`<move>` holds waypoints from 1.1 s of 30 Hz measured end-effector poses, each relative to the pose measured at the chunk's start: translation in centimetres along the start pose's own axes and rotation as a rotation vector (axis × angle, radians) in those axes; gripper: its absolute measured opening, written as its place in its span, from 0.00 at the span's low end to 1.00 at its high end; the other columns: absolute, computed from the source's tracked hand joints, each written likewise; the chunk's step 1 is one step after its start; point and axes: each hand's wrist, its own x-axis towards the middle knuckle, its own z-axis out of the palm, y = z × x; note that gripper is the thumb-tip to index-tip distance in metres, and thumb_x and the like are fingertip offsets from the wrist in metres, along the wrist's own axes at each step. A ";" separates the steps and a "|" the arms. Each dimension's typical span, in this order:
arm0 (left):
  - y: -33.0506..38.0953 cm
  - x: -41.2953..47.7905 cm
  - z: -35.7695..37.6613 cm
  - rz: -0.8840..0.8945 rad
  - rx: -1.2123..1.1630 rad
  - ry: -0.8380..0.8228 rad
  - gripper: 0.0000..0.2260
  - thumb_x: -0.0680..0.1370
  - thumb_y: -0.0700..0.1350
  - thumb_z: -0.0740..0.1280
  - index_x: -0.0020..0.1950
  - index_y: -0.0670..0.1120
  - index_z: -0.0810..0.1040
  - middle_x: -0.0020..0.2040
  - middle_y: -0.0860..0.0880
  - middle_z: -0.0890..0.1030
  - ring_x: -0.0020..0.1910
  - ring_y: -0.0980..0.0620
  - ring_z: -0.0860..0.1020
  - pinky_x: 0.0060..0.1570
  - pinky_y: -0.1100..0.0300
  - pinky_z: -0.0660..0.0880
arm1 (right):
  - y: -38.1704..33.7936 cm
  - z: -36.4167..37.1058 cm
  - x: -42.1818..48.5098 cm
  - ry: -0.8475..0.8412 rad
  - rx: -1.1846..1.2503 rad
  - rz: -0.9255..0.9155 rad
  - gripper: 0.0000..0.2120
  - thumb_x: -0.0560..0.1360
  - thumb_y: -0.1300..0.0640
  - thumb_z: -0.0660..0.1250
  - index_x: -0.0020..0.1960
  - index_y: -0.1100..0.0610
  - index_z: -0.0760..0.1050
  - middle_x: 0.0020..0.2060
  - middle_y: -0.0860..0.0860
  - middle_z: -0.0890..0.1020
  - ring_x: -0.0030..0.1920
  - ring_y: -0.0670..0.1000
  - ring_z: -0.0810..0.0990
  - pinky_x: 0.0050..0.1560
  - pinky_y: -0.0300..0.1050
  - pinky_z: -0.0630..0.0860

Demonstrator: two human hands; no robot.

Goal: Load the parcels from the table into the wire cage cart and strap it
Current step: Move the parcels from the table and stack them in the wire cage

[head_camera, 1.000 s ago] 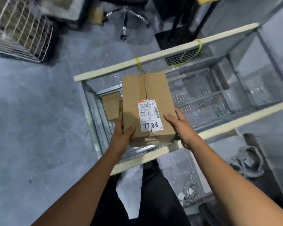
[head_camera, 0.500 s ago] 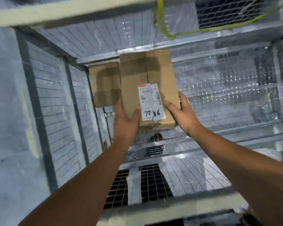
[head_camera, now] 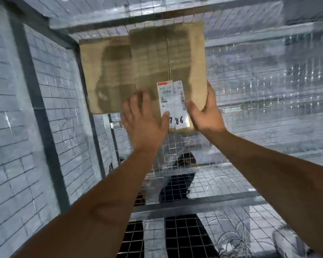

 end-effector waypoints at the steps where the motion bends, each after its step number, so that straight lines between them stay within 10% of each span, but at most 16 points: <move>1: 0.0 0.3 0.0 0.018 0.046 -0.035 0.33 0.81 0.64 0.62 0.81 0.50 0.61 0.82 0.40 0.57 0.82 0.35 0.51 0.79 0.36 0.47 | -0.1 0.0 0.3 -0.007 -0.034 0.023 0.37 0.79 0.37 0.68 0.81 0.39 0.53 0.57 0.35 0.81 0.51 0.34 0.81 0.47 0.30 0.77; 4: 0.5 1.0 -0.3 0.031 0.099 -0.107 0.32 0.81 0.66 0.61 0.81 0.54 0.60 0.84 0.44 0.53 0.82 0.35 0.48 0.79 0.37 0.44 | -1.3 -1.1 0.7 -0.096 -0.248 0.098 0.42 0.77 0.26 0.60 0.83 0.39 0.43 0.65 0.49 0.80 0.63 0.56 0.81 0.63 0.54 0.79; 8: 0.9 1.0 -3.7 0.050 0.179 -0.249 0.35 0.80 0.65 0.63 0.83 0.55 0.56 0.84 0.46 0.51 0.82 0.34 0.47 0.80 0.38 0.46 | -4.1 -3.3 -0.4 -0.195 -0.735 0.156 0.49 0.74 0.20 0.51 0.82 0.42 0.32 0.84 0.57 0.54 0.83 0.65 0.49 0.77 0.74 0.55; 19: 8.4 -9.1 -23.9 0.198 0.130 -0.412 0.35 0.82 0.65 0.59 0.84 0.50 0.55 0.84 0.44 0.55 0.83 0.39 0.49 0.80 0.41 0.51 | -16.8 -12.6 -19.5 -0.203 -0.704 0.144 0.40 0.80 0.30 0.56 0.85 0.42 0.45 0.84 0.55 0.53 0.83 0.61 0.49 0.79 0.68 0.55; 33: 8.2 -26.3 -41.6 0.817 -0.157 -0.433 0.33 0.81 0.63 0.64 0.83 0.52 0.62 0.84 0.47 0.58 0.83 0.40 0.48 0.81 0.46 0.46 | -22.8 -11.8 -53.7 0.526 -0.364 0.251 0.36 0.81 0.35 0.62 0.84 0.45 0.56 0.81 0.58 0.61 0.82 0.59 0.57 0.80 0.61 0.56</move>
